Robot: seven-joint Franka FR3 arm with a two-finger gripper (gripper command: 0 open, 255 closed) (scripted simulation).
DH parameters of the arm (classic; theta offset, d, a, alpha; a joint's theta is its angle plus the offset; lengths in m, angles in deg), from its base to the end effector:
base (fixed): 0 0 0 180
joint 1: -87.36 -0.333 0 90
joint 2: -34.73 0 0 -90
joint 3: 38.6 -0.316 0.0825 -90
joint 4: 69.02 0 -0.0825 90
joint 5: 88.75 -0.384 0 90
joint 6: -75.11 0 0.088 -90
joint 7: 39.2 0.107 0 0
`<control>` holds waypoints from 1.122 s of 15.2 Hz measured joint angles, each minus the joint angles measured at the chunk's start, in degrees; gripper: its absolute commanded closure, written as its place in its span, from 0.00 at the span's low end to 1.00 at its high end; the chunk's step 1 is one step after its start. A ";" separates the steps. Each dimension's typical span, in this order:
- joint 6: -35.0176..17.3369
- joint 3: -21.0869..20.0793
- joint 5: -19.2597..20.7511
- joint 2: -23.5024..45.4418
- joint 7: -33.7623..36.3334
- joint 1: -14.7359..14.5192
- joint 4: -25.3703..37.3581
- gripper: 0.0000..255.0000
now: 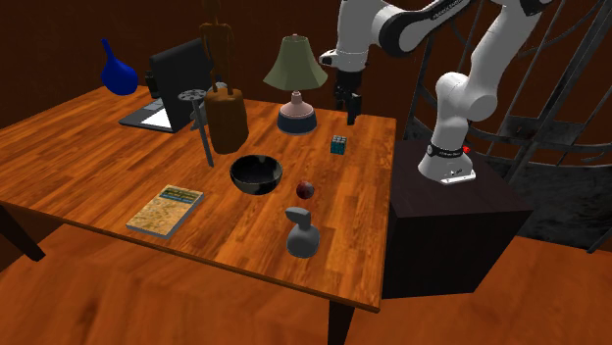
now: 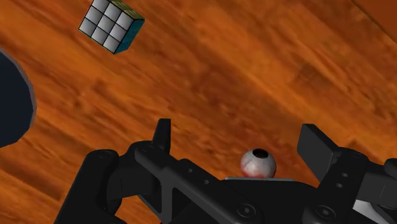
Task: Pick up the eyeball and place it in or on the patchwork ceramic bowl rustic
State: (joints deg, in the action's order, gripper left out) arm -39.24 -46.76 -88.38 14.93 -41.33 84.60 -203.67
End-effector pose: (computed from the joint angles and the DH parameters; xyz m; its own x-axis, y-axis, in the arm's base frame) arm 0.4328 0.0857 0.4624 0.9755 0.2197 -0.0141 0.2201 -0.9740 0.0534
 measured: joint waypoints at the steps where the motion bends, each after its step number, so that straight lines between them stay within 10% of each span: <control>1: -1.49 -0.22 0.07 2.30 0.20 -0.02 0.75 0.00; 17: -17.12 -3.87 3.53 35.74 6.96 -3.56 16.70 0.00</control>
State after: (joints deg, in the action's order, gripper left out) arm -56.36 -50.64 -84.85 50.66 -34.37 81.04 -186.97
